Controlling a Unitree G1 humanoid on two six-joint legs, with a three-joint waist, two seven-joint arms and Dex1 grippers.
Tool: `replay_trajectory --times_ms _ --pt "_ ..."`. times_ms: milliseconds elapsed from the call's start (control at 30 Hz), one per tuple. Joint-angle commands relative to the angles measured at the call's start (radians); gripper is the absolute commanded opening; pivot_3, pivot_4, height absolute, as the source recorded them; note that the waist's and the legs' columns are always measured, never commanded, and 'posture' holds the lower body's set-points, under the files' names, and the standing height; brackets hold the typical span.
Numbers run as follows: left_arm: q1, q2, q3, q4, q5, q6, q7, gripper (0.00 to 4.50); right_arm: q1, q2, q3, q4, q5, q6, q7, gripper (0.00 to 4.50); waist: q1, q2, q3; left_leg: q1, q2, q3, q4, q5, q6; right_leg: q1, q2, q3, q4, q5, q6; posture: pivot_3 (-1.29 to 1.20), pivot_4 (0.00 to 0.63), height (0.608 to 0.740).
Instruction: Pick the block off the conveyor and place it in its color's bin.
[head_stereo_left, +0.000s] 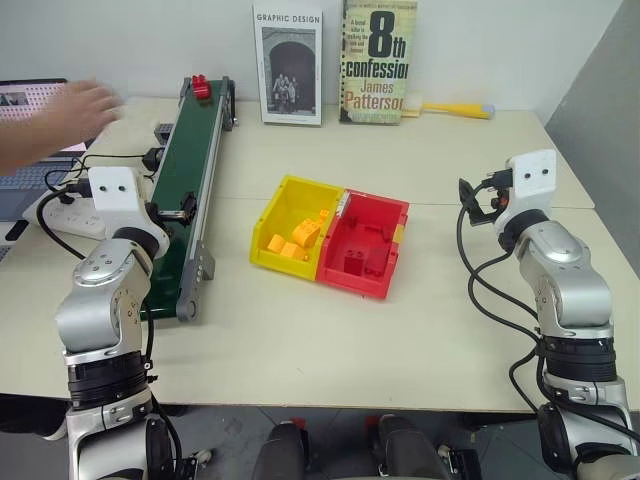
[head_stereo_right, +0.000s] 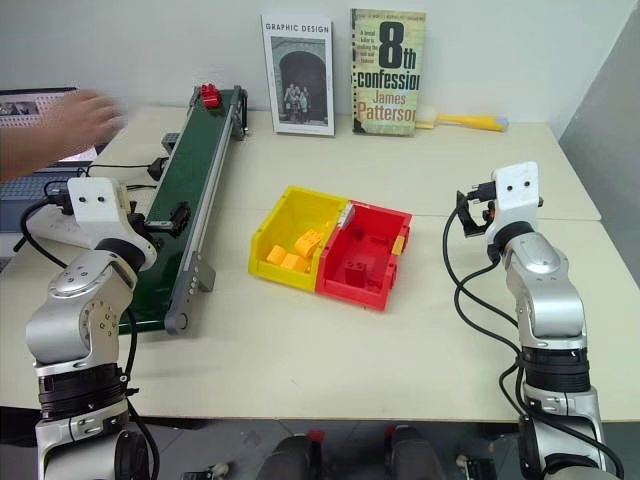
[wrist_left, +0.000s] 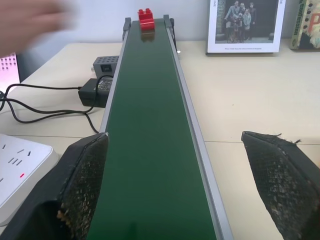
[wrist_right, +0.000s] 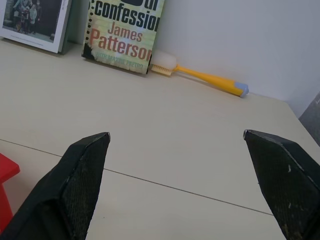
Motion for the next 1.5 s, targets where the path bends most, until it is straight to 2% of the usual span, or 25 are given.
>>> replay_trajectory --times_ms 33,367,933,1067,1333,1500 --pt "0.002 0.023 0.015 -0.040 -0.001 0.003 -0.002 4.44 -0.039 -0.019 -0.013 -0.016 -0.006 -0.011 0.012 4.50 0.000 0.000 0.000 0.000 0.000 0.000 0.000 0.000 0.000 0.000 0.000 0.000 0.000 0.000 0.000 0.00 0.150 0.740" --pt "0.039 -0.029 0.060 -0.090 -0.033 0.009 0.054 4.44 0.009 -0.016 -0.004 -0.061 -0.007 0.010 0.032 4.50 0.001 0.000 0.000 0.000 0.001 0.000 0.000 0.000 0.000 0.000 0.000 0.000 0.000 0.000 0.000 0.00 0.150 0.740" --pt "0.026 -0.031 0.042 -0.084 -0.009 0.002 0.087 4.44 -0.029 -0.036 0.008 -0.034 -0.001 -0.007 0.111 4.50 0.000 0.000 0.000 0.000 0.000 0.000 0.000 0.000 0.000 0.000 0.000 0.000 0.000 0.000 0.000 0.00 0.150 0.740" --pt "0.017 -0.036 0.040 -0.071 -0.010 0.003 0.093 4.44 -0.106 -0.045 0.012 -0.039 0.148 0.032 0.303 4.50 0.000 0.000 0.000 0.000 0.000 0.000 0.000 0.000 0.000 0.000 0.000 0.000 0.000 0.000 0.000 0.00 0.150 0.740" --pt "-0.015 -0.029 0.020 -0.025 -0.003 0.006 0.093 4.44 -0.250 -0.197 0.118 -0.089 0.395 0.178 0.754 4.50 0.000 0.000 0.000 0.000 0.000 -0.002 0.000 0.000 0.000 0.000 0.000 -0.002 -0.001 0.000 0.000 0.00 0.150 0.740" --pt "0.000 -0.027 0.024 -0.042 -0.003 0.030 0.099 4.44 -0.261 -0.214 0.143 -0.113 0.448 0.217 0.811 4.50 0.000 0.000 0.000 0.000 0.000 -0.003 0.000 0.000 0.000 0.001 0.000 -0.003 -0.002 0.000 0.000 0.00 0.150 0.740"
